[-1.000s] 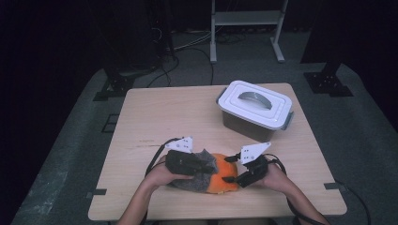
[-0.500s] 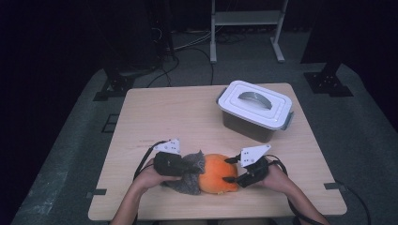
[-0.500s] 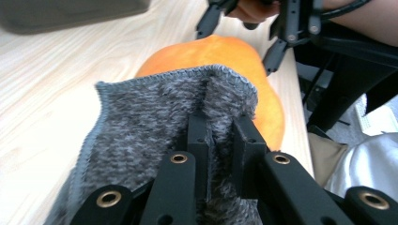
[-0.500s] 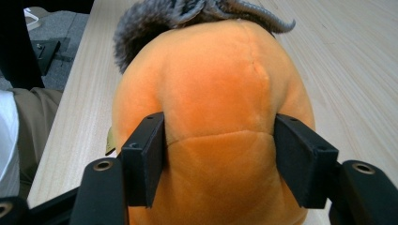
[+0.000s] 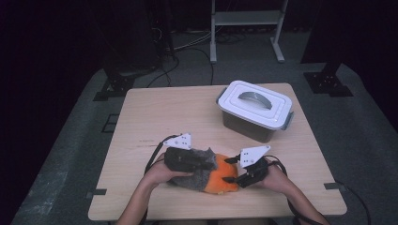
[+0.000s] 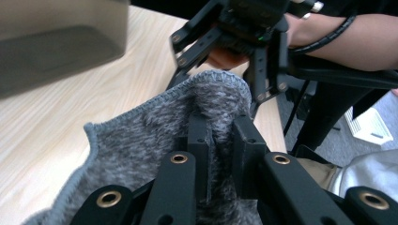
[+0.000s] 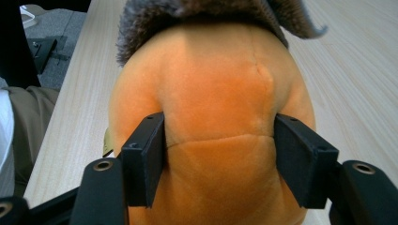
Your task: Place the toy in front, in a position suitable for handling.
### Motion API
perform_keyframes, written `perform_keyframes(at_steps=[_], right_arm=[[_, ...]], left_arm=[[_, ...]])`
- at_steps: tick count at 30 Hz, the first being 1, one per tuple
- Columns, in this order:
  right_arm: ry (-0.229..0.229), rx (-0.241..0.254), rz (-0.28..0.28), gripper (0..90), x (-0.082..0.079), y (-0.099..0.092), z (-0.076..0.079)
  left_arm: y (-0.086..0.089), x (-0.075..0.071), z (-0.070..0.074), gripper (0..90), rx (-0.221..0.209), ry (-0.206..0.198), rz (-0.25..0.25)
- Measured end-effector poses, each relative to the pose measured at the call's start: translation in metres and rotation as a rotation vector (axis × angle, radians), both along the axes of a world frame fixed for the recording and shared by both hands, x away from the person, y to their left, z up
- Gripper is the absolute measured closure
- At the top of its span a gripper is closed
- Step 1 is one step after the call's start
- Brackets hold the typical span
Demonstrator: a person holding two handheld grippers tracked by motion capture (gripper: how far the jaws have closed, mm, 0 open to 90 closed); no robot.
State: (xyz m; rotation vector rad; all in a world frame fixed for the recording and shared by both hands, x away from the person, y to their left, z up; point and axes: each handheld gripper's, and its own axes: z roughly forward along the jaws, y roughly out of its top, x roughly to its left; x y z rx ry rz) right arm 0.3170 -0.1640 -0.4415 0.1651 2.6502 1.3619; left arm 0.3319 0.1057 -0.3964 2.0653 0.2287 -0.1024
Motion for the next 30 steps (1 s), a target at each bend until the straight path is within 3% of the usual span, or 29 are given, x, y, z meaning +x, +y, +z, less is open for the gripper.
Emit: perform_keyframes(at_steps=[2,3,13,22,30], right_arm=[[-0.003,0.001,0.002,36.8,0.000,-0.001,0.000],[-0.009,0.003,0.001,36.9,-0.001,-0.001,-0.001],[-0.013,0.004,-0.003,37.0,-0.001,-0.001,-0.001],[-0.005,0.007,-0.020,37.0,0.001,-0.002,-0.001],[-0.016,0.004,-0.005,37.3,-0.001,-0.003,-0.002]], left_arm=[[0.000,0.000,-0.002,79.8,0.005,0.002,0.000],[0.003,0.002,-0.007,79.8,0.034,-0.005,0.023],[0.028,0.012,-0.019,79.7,0.015,0.034,0.112],[0.014,0.023,-0.013,79.7,0.023,0.035,0.105],[0.036,0.010,-0.023,79.6,0.047,0.059,0.118]])
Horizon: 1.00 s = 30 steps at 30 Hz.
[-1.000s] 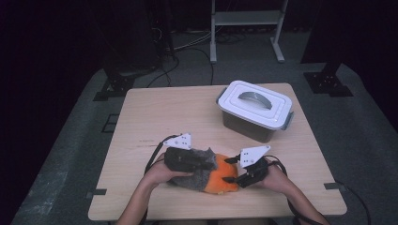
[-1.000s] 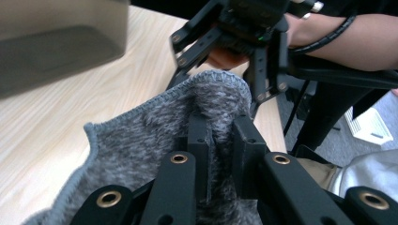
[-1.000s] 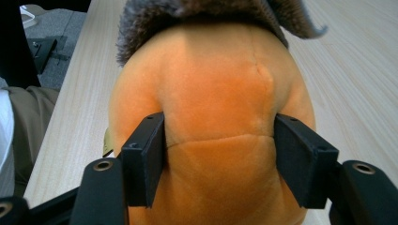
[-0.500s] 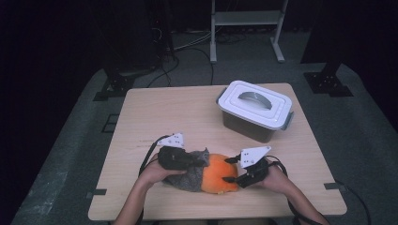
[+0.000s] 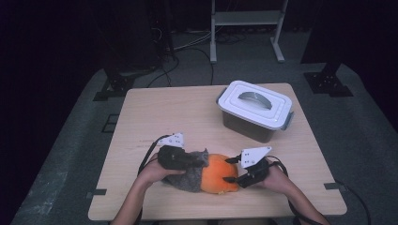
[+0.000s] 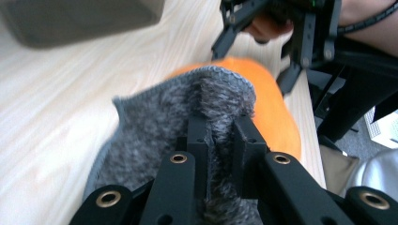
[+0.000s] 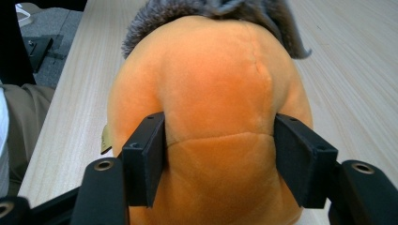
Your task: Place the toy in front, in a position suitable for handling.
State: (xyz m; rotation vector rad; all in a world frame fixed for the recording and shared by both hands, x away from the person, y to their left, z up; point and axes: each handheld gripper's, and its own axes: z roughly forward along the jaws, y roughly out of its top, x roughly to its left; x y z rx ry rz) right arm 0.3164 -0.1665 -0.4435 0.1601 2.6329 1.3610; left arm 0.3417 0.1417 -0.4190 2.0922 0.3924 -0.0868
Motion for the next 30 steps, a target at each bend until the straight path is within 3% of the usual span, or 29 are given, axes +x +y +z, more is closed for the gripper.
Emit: perform_keyframes(at_steps=[9,13,18,20,21,23,25,30], right_arm=[[0.003,0.003,0.002,37.1,-0.001,0.001,0.000],[-0.009,-0.010,0.004,37.2,-0.002,0.003,0.002],[-0.028,-0.017,0.004,36.9,-0.004,0.009,0.003],[-0.022,-0.012,0.006,35.3,-0.004,0.012,0.004],[0.005,-0.003,-0.004,31.4,-0.003,0.013,0.004],[0.025,0.008,-0.010,29.1,-0.003,0.012,0.005],[0.055,0.025,-0.018,24.7,-0.001,0.007,0.007],[0.072,0.038,-0.032,23.8,-0.001,-0.002,0.008]], left_arm=[[0.017,-0.016,-0.013,79.2,0.030,0.031,-0.010],[0.010,-0.015,-0.005,79.3,0.002,0.009,-0.029],[-0.013,-0.015,0.016,79.3,-0.043,-0.034,-0.086],[-0.023,-0.016,0.022,79.3,-0.044,-0.052,-0.107],[-0.032,-0.016,0.022,79.3,0.017,-0.071,-0.115],[-0.034,-0.015,0.019,79.3,0.036,-0.064,-0.117],[-0.033,-0.014,0.013,79.4,0.036,-0.046,-0.109],[-0.016,-0.010,0.005,79.6,0.009,-0.013,-0.068]])
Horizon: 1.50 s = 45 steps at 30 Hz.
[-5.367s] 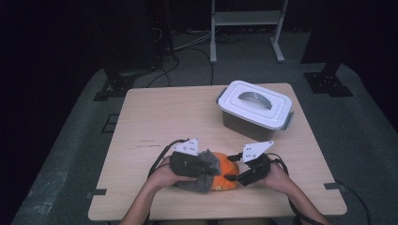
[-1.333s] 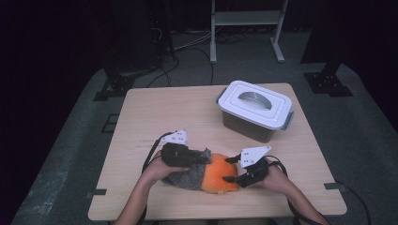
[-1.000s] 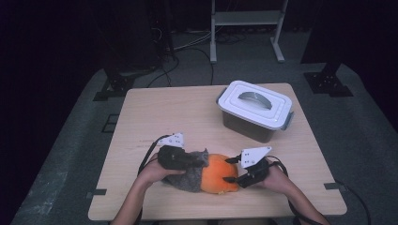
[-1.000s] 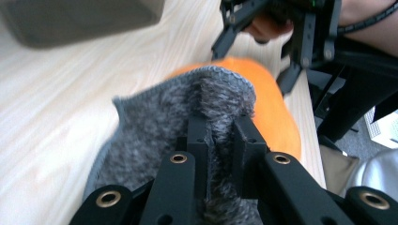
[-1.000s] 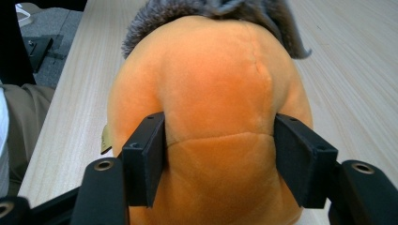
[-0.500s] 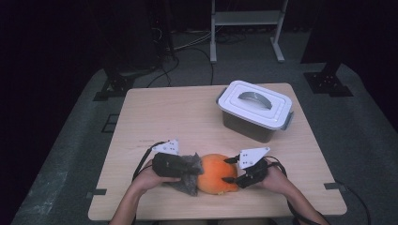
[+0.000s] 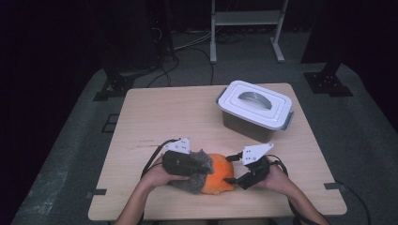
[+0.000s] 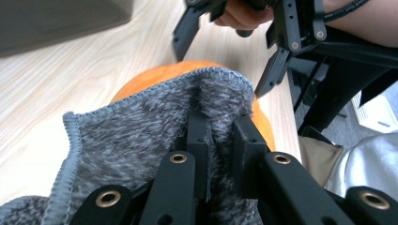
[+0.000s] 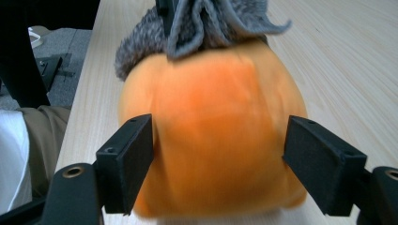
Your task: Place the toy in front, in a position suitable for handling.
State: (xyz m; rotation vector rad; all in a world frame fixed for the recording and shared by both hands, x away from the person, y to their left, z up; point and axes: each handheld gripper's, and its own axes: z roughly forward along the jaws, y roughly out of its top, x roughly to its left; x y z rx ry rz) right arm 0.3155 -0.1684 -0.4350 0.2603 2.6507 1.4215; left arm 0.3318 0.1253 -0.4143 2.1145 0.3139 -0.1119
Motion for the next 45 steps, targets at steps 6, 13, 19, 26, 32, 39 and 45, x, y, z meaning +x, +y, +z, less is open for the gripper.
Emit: perform_keyframes(at_steps=[6,13,19,26,32,39,45], right_arm=[[0.017,-0.019,0.001,30.3,0.001,0.009,-0.005],[-0.012,-0.040,-0.010,44.2,-0.002,0.011,-0.004],[-0.034,-0.053,0.000,44.6,-0.006,0.018,-0.001],[-0.016,-0.030,-0.001,46.5,-0.005,0.014,-0.002],[0.005,-0.004,-0.004,40.2,-0.003,0.013,-0.002],[0.031,-0.021,-0.009,25.5,-0.001,0.019,-0.007],[0.005,-0.058,0.007,25.1,0.000,0.029,-0.011]], left_arm=[[0.000,-0.001,0.005,79.4,0.029,-0.012,-0.003],[-0.022,-0.009,0.025,79.3,0.070,-0.084,-0.046],[-0.049,-0.013,0.031,79.3,0.100,-0.111,-0.105],[-0.058,-0.012,0.030,79.2,0.108,-0.100,-0.122],[-0.045,-0.007,0.016,79.9,0.169,-0.083,-0.077],[-0.030,-0.008,0.010,80.3,0.167,-0.060,-0.058],[-0.038,-0.010,0.015,80.1,0.158,-0.061,-0.088]])
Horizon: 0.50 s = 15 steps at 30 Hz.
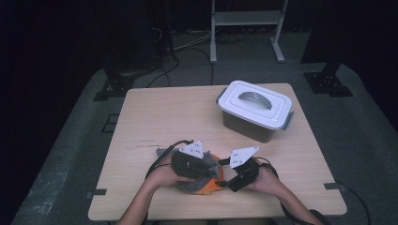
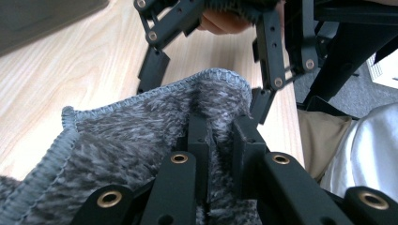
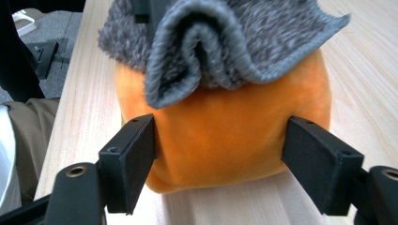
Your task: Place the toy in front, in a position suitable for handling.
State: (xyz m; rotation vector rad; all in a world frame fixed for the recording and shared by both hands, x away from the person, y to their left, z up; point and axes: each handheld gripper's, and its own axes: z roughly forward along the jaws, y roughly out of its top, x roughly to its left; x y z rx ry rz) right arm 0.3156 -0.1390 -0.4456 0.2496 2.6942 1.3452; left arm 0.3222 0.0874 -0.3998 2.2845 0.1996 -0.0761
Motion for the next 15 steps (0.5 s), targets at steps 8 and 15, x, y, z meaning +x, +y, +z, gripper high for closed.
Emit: perform_keyframes(at_steps=[8,15], right_arm=[[0.009,0.037,0.008,21.8,0.006,0.000,0.003],[-0.022,0.002,0.035,55.6,0.006,0.004,0.002]], left_arm=[[0.000,-0.002,-0.004,80.0,-0.020,0.028,-0.026],[0.006,0.001,0.002,80.0,-0.054,0.017,-0.004]])
